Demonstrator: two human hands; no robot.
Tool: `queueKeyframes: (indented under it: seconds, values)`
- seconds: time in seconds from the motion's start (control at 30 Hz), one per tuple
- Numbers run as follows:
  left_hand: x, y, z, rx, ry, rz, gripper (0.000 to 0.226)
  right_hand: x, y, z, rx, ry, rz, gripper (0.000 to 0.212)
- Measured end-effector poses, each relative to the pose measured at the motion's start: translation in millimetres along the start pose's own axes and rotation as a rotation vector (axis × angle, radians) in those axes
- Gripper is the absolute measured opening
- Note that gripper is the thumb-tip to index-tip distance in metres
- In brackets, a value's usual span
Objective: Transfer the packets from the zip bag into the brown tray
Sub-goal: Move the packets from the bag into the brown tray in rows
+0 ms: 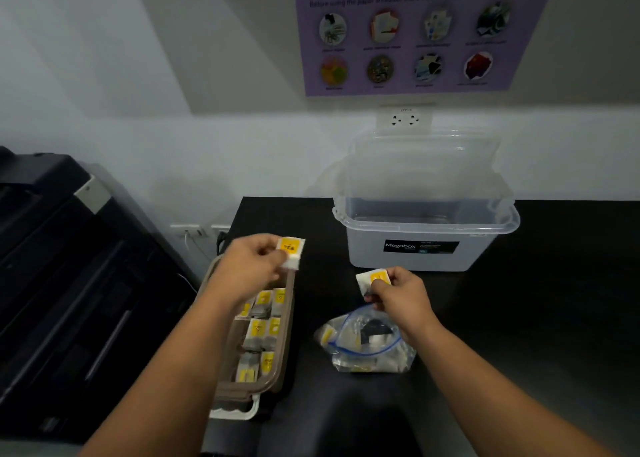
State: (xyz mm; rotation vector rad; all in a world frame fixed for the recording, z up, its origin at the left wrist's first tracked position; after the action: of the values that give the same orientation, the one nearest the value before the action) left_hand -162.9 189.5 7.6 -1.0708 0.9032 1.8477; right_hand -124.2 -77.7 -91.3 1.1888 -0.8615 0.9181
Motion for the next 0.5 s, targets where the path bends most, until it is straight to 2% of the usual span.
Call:
queueKeyframes:
  seconds: [0.2,0.33,0.4,0.5]
  values:
    - [32.2,0.4,41.5,-0.109,-0.085,0.225,0.013,10.9,6.9,-25.8,0.072,-0.032,-0.004,0.011]
    - [63.7,-8.7,45.2,-0.209,-0.191,0.295,0.010,15.3,7.9,-35.1,0.106,-0.029,-0.002,0.011]
    - [71.9,-15.5,44.1,-0.231,-0.348,0.259,0.015,16.7,7.5,-37.3,0.133,-0.026,-0.004,0.011]
    - [70.9,-22.5,41.4,-0.277,-0.720,0.154,0.022,18.0,6.4,-39.1,0.167,-0.030,-0.006,0.011]
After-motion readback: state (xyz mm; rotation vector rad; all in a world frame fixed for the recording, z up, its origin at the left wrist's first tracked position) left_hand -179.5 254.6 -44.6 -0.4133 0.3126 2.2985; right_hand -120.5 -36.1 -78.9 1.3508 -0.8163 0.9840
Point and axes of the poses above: each hand's wrist, its own y-axis away from the middle knuckle, its own z-axis out of the back of the hand, x = y × z, the point moved 6 cm from there along -y, towards the middle knuckle, and after that the axes turned 8 degrees about -x, right-handed, at the moved point
